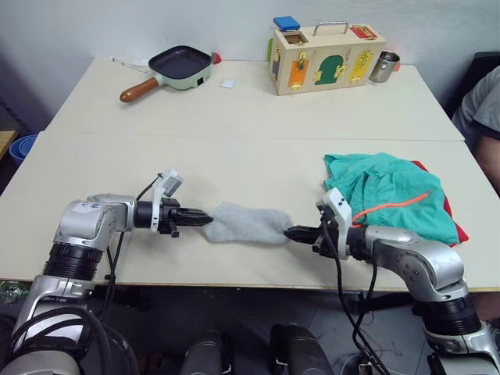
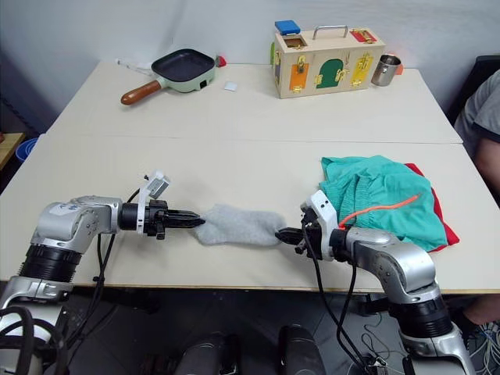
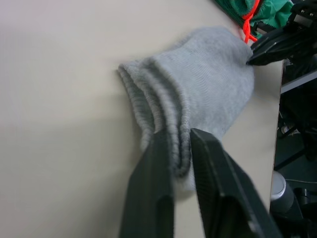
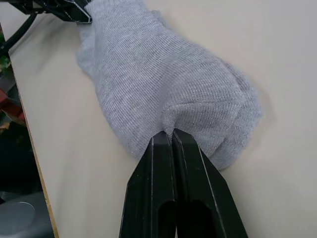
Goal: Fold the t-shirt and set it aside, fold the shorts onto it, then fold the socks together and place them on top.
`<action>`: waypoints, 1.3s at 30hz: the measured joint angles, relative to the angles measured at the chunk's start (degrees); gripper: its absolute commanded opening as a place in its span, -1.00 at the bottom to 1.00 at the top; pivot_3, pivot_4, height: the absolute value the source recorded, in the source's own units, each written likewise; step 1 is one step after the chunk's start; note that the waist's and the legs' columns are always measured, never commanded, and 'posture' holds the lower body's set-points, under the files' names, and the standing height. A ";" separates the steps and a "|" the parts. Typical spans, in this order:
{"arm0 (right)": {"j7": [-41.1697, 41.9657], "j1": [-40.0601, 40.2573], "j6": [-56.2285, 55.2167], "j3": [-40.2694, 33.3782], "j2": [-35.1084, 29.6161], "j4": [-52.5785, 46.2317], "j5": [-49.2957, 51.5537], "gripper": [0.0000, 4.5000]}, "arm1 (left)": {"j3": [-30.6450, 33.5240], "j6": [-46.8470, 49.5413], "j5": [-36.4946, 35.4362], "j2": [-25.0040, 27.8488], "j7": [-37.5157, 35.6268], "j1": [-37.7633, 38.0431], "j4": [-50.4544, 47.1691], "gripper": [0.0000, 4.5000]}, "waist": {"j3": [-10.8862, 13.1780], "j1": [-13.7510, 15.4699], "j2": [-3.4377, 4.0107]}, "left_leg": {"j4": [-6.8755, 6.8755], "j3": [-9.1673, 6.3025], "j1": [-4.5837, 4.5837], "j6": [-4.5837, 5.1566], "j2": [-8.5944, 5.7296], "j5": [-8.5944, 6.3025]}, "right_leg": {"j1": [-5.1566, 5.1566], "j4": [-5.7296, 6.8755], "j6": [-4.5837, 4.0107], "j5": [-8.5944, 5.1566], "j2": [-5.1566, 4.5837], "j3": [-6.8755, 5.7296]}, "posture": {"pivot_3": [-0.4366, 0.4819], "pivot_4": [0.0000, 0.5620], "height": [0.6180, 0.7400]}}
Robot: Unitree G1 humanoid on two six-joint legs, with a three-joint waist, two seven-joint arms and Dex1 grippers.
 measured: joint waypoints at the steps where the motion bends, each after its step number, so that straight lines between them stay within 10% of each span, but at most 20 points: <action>1: -0.04 0.58 -0.45 -0.11 0.01 -0.02 -0.02 -0.57 | 0.27 -0.14 0.05 0.00 0.17 0.44 0.00 -0.17 | 0.00 -0.02 0.00 | 0.00 0.01 -0.01 0.00 0.00 0.00 | 0.00 -0.01 0.00 0.00 0.00 0.01 | -0.05 -0.47 1.00; 5: -1.26 1.40 -7.22 -1.09 0.82 0.05 -2.82 0.06 | 1.92 -1.84 0.14 -0.05 1.50 0.91 -0.23 0.37 | 0.00 -0.01 0.00 | 0.04 0.03 0.01 0.00 -0.01 0.00 | 0.00 -0.15 0.00 0.00 -0.01 0.03 | -0.05 -0.47 1.00; 8: -0.06 1.80 -11.70 -3.54 0.82 0.06 -3.08 0.51 | 5.02 -3.86 0.02 -0.14 2.95 2.40 -1.27 0.38 | 0.00 -0.01 0.00 | 0.00 0.02 0.01 0.00 -0.01 0.00 | 0.00 -0.15 0.00 0.00 0.00 0.03 | -0.05 -0.47 1.00; 11: 4.54 2.85 -15.14 -7.00 0.04 -0.02 -0.67 0.54 | 8.75 -6.87 -0.96 -0.50 3.01 5.65 -4.93 0.19 | 0.00 0.01 0.00 | -0.02 0.03 0.00 0.00 0.00 0.00 | 0.00 -0.04 0.01 0.00 0.00 0.03 | -0.05 -0.47 1.00; 19: 5.43 1.35 -27.46 5.34 6.83 -0.67 -9.70 -0.59 | 4.66 -21.69 2.56 -9.74 4.44 8.03 -12.73 -0.93 | -0.01 0.03 -0.02 | 0.00 0.09 0.13 -0.04 -0.02 0.02 | 0.08 -0.19 0.01 0.00 0.00 0.08 | -0.05 -0.47 1.00; 22: 1.46 -0.29 -34.20 11.16 10.24 4.07 -18.59 -0.98 | 2.86 -23.90 5.52 -13.41 7.84 7.36 -8.39 -1.00 | -0.01 -0.01 -0.02 | 0.03 0.12 0.13 -0.03 -0.04 0.03 | 0.04 -0.09 0.01 0.00 0.01 0.10 | -0.05 -0.47 1.00; 39: -0.57 0.07 -42.89 1.69 9.20 17.65 -20.71 -0.82 | 0.24 -32.77 12.95 -18.15 13.71 9.80 -1.27 -1.00 | -0.06 0.07 -0.04 | 0.07 0.06 0.34 0.02 -0.03 0.05 | 0.26 -0.03 0.01 0.00 -0.09 0.09 | -0.05 -0.47 1.00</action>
